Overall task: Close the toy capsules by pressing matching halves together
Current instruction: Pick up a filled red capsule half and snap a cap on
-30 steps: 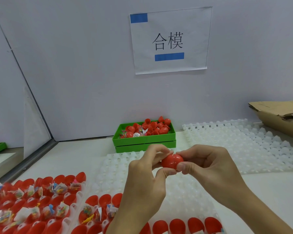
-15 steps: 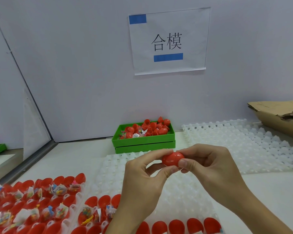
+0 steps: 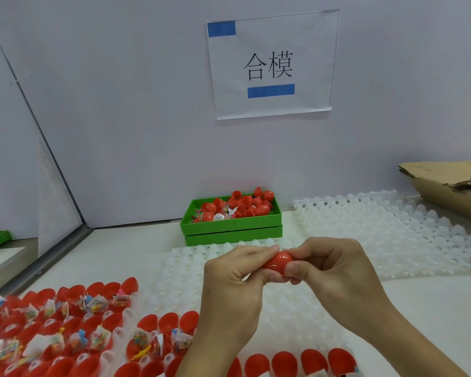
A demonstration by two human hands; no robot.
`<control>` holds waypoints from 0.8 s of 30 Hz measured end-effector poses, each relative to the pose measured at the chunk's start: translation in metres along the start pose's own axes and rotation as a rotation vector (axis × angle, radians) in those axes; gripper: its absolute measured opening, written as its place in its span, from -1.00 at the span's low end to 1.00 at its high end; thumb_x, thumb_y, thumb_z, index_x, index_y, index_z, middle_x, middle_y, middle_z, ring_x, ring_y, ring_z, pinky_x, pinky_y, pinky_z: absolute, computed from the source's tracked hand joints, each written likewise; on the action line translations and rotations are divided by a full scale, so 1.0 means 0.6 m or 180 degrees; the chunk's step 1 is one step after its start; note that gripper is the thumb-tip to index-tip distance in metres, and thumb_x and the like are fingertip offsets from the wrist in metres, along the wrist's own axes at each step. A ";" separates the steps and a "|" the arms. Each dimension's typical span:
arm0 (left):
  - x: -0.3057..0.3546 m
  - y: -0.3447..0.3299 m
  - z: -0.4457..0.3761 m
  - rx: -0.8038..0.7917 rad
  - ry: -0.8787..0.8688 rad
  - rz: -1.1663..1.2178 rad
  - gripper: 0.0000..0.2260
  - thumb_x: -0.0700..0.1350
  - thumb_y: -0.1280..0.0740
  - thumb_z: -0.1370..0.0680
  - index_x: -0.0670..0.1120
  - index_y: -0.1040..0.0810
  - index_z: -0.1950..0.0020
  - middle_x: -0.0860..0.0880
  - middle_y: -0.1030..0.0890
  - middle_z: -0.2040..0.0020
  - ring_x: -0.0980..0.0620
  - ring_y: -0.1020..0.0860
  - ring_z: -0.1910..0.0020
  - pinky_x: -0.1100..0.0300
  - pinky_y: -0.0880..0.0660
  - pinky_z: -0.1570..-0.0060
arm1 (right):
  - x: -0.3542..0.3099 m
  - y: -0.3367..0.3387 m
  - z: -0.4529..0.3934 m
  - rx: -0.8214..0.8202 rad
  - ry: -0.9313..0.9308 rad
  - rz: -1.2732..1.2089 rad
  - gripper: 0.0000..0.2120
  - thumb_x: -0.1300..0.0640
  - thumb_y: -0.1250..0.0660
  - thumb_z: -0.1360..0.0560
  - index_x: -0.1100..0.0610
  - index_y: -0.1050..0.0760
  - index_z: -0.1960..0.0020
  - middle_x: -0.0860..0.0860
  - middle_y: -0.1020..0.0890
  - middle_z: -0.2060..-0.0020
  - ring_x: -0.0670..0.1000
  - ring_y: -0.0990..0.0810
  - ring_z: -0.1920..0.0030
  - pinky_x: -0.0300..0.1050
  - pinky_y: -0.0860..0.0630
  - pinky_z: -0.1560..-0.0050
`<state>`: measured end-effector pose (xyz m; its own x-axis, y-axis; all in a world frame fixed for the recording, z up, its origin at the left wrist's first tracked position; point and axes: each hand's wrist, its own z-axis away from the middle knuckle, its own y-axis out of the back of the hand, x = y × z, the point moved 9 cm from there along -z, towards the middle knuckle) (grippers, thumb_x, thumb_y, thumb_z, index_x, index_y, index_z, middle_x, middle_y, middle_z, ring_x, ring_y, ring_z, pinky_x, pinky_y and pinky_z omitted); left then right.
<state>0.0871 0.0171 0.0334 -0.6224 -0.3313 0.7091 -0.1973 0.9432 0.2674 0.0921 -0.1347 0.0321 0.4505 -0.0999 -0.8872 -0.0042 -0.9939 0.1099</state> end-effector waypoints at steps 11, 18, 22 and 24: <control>0.044 -0.012 0.011 0.0180 -0.0763 -0.0931 -0.74 -0.30 -0.41 -0.41 -0.04 -0.70 -0.03 0.19 -0.63 0.13 0.17 -0.52 0.12 0.42 -0.49 0.11 | 0.012 -0.018 0.006 -0.0071 0.0008 0.0356 -0.61 0.44 -0.36 -0.48 -0.06 -0.70 0.08 -0.11 -0.73 0.28 -0.11 -0.70 0.27 -0.32 -0.60 0.21; 0.032 -0.022 0.010 0.0004 -0.0507 -0.1120 -0.65 -0.29 -0.59 -0.32 -0.03 -0.70 -0.04 0.08 -0.62 0.11 0.19 -0.55 0.11 0.56 -0.41 0.13 | 0.036 -0.046 0.011 -0.0494 -0.0447 -0.0164 -0.82 0.25 -0.40 -0.51 0.01 -0.71 0.02 0.00 -0.75 0.18 -0.01 -0.73 0.11 -0.20 -0.63 0.03; -0.006 -0.018 0.001 -0.0377 0.0393 0.0079 -0.56 -0.09 -0.62 -0.32 0.12 -0.63 -0.16 0.22 -0.63 -0.09 0.25 -0.55 -0.16 0.42 -0.49 -0.12 | 0.055 -0.030 0.004 -0.0249 -0.0864 -0.1262 -0.88 0.24 -0.41 -0.43 0.21 -0.71 0.10 0.24 -0.70 0.17 0.18 -0.73 0.11 -0.15 -0.64 0.13; -0.025 -0.032 0.007 -0.0734 0.0901 0.1003 -0.47 0.00 -0.60 -0.28 0.11 -0.60 -0.24 0.19 -0.63 -0.20 0.23 -0.54 -0.25 0.25 -0.51 -0.23 | 0.057 -0.036 0.004 -0.0373 -0.0942 -0.1686 -0.79 0.22 -0.37 -0.39 0.28 -0.69 0.05 0.30 -0.69 0.11 0.22 -0.71 0.06 -0.12 -0.64 0.10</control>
<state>0.0970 0.0037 0.0151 -0.3879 -0.0547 0.9201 0.1606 0.9789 0.1260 0.1057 -0.1166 -0.0018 0.0976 0.3808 -0.9195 0.2581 -0.9020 -0.3461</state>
